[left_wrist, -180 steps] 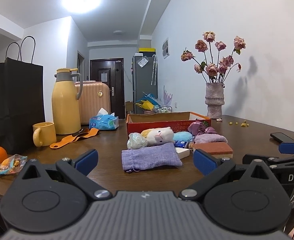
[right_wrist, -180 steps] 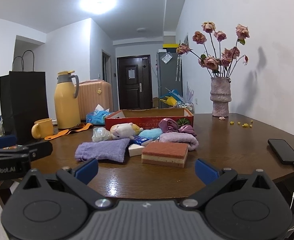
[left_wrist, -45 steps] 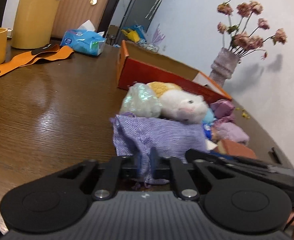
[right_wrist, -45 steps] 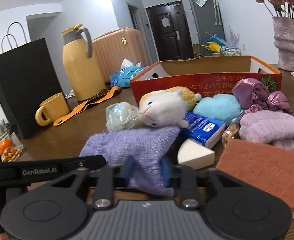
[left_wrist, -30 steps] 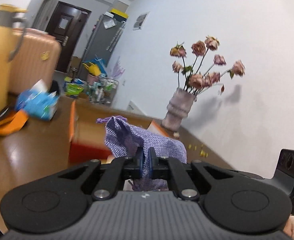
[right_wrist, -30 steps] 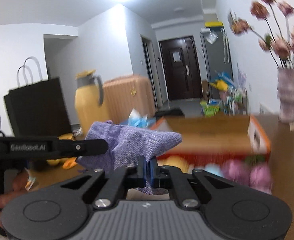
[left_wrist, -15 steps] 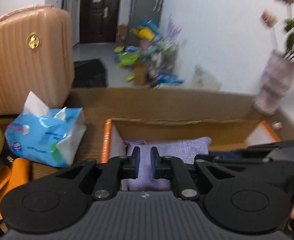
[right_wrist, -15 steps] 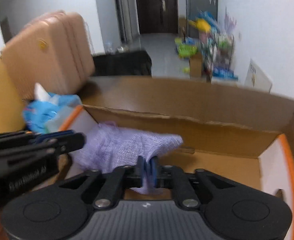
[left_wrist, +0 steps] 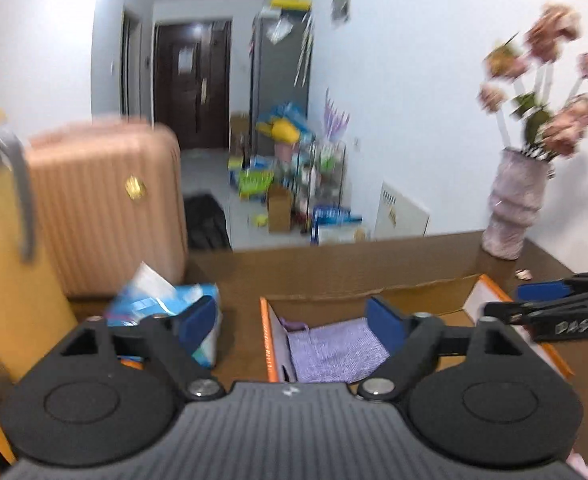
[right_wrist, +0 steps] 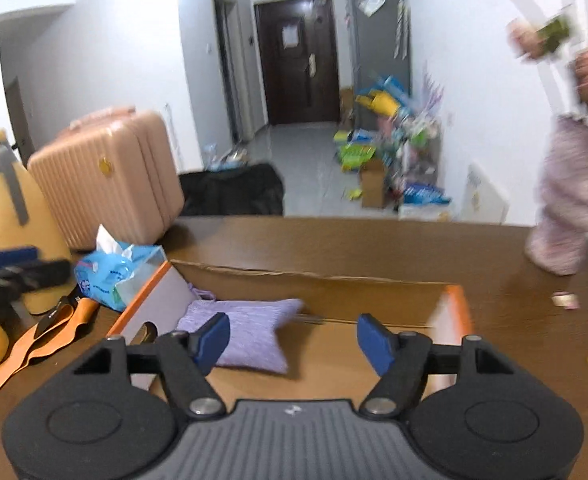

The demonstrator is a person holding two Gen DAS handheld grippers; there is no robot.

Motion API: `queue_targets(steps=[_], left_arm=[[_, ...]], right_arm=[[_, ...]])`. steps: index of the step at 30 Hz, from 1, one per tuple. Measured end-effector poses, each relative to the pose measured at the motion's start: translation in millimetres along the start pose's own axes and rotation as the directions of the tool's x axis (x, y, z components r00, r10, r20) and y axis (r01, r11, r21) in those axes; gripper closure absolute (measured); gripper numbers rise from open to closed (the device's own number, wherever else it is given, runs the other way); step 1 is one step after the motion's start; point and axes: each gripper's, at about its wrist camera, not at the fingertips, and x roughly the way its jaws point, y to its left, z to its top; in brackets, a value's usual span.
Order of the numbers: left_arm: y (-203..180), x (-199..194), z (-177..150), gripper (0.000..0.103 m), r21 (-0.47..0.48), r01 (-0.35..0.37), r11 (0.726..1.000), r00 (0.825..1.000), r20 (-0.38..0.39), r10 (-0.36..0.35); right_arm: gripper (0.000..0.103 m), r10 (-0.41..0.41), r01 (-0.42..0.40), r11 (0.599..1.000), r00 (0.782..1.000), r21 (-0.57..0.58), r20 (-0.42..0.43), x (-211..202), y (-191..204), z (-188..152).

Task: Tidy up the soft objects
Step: 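Carry the pouch into the red cardboard box and open both grippers, then move both grippers back over the table toward the brown sponge block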

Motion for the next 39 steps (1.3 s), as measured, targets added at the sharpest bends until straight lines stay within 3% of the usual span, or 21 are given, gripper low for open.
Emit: queue_targets(steps=[3,5,8,11,16,19,22,24,28,34,39], left_arm=[[-3.7,-52.8,-1.6,0.006,0.037,0.001,0.999,0.998,0.065,-0.004],[-8.9,-82.5,-8.2,0.003,0.061,-0.002,0.998,0.995,0.103,-0.005],[-18.4,-121.5,-28.3,0.002,0.097,-0.03,0.995,0.99,0.139,0.016],[-28.1,-162.4,-73.2,0.0,0.098,-0.073,0.992,0.973,0.225,0.05],[-46.0,-223.6,-158.6,0.0,0.057,-0.057,0.997,0.952,0.303,0.037],[-56.0,-250.3,-202.2,0.0,0.045,-0.031,0.999,0.954,0.298,0.016],[-62.5,-270.4,-238.7,0.0,0.043,-0.059,0.997,0.961,0.273,0.045],[-64.9,-278.7,-255.5,0.0,0.03,-0.045,0.999,0.973,0.229,0.037],[-67.8,-284.0,-273.7,0.0,0.025,-0.004,1.0,0.984,0.179,-0.001],[-68.6,-274.4,-273.0,0.0,0.003,-0.006,1.0,0.988,0.154,0.006],[-72.6,-259.5,-279.2,0.0,0.004,0.012,1.0,0.994,0.107,-0.012]], right_arm=[[0.028,-0.009,0.008,1.0,0.997,0.013,0.075,-59.7,-16.4,-10.2],[0.015,-0.027,0.024,0.999,0.991,0.022,0.13,-95.9,-23.9,-18.3],[0.01,-0.076,0.073,0.997,0.975,0.024,0.21,-142.5,-24.2,-37.1],[0.0,-0.089,0.081,0.996,0.96,0.041,0.264,-181.3,-19.7,-70.8],[0.0,-0.025,-0.004,0.995,0.953,0.095,0.301,-226.7,-4.7,-148.1],[0.0,-0.091,0.077,0.995,0.966,0.069,0.241,-241.0,21.9,-193.6],[0.0,-0.073,0.084,0.995,0.984,-0.06,0.164,-244.9,54.0,-231.6],[0.0,-0.033,0.047,0.989,0.994,-0.137,0.104,-245.9,74.3,-255.0],[0.0,-0.043,0.06,0.994,0.985,-0.093,0.167,-256.4,99.6,-303.5],[0.0,0.021,0.001,0.994,0.978,-0.11,0.206,-262.4,102.3,-318.5],[0.0,0.0,-0.016,0.997,0.979,0.08,0.205,-256.6,69.5,-320.8]])
